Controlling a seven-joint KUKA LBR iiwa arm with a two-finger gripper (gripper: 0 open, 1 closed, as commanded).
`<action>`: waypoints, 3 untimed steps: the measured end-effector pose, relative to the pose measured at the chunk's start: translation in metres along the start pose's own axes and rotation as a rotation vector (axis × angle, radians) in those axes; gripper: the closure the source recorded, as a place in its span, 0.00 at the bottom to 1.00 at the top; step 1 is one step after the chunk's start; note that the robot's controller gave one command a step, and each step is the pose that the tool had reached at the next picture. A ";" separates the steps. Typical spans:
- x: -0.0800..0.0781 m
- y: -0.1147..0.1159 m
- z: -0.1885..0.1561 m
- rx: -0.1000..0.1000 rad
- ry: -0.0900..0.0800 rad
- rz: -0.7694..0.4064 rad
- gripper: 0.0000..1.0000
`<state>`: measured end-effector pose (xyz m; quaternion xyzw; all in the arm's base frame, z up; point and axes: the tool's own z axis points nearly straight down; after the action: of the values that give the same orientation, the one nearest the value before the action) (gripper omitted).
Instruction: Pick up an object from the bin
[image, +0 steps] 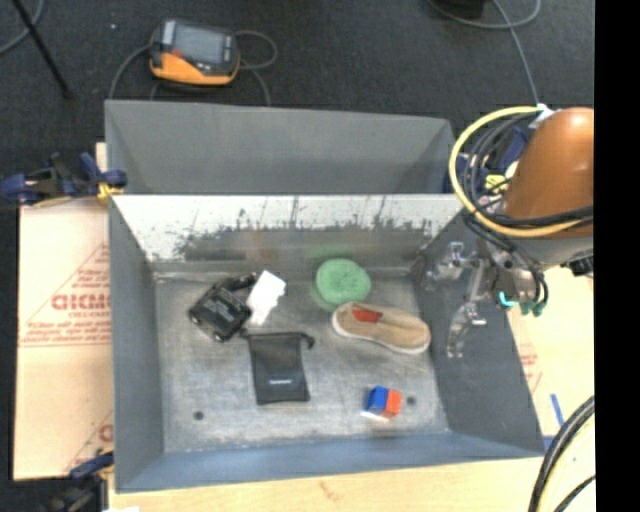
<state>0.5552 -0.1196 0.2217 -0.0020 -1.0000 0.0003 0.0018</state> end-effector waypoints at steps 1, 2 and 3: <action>-0.002 0.000 -0.005 0.001 -0.008 -0.003 0.00; -0.019 0.021 0.032 0.004 -0.018 -0.013 0.00; -0.002 0.058 0.140 0.007 -0.052 -0.252 1.00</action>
Offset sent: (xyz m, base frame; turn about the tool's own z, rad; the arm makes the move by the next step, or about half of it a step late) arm 0.0344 0.0536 -0.0892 -0.0319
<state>0.5573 -0.0618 0.0815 0.1237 -0.9920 0.0038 -0.0244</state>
